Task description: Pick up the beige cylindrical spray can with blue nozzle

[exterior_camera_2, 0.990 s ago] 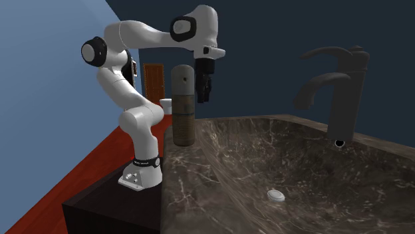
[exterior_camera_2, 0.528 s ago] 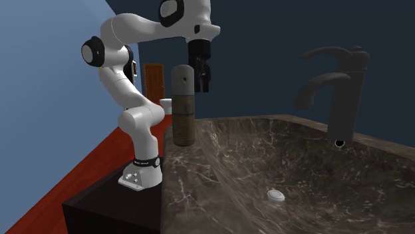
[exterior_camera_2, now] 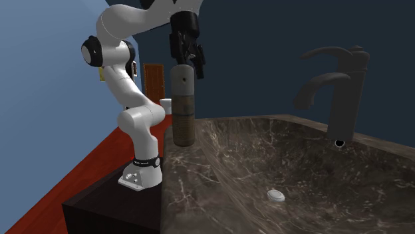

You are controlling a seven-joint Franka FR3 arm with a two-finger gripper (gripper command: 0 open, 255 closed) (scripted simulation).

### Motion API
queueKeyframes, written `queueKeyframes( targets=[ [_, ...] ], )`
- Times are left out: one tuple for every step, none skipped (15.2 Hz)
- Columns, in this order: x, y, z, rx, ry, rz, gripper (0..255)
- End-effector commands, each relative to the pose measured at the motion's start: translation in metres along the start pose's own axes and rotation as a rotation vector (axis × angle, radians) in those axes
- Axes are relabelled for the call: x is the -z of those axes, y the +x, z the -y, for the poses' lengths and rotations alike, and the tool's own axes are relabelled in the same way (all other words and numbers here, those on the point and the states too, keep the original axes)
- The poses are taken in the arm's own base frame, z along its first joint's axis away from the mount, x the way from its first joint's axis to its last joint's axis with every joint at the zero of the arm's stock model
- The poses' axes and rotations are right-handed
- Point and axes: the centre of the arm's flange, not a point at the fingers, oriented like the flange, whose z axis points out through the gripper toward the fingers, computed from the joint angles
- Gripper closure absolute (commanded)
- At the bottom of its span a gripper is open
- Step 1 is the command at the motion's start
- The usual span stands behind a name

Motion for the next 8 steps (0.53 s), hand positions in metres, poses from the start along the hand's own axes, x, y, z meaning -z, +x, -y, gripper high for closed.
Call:
queueKeyframes(
  targets=[
    [0.011,0.002,-0.023,-0.022,0.000,-0.030,0],
    [0.016,0.001,-0.034,-0.033,0.000,-0.044,0],
    [0.021,0.001,-0.046,-0.045,0.001,-0.059,0],
    [0.027,0.000,-0.058,-0.056,0.001,-0.073,0],
    [0.032,0.000,-0.070,-0.067,0.002,-0.088,0],
    [0.033,-0.001,-0.073,-0.070,0.002,-0.092,0],
    [0.028,-0.002,-0.073,-0.070,0.002,-0.092,0],
    [0.023,-0.003,-0.073,-0.070,0.002,-0.092,0]
  ],
)
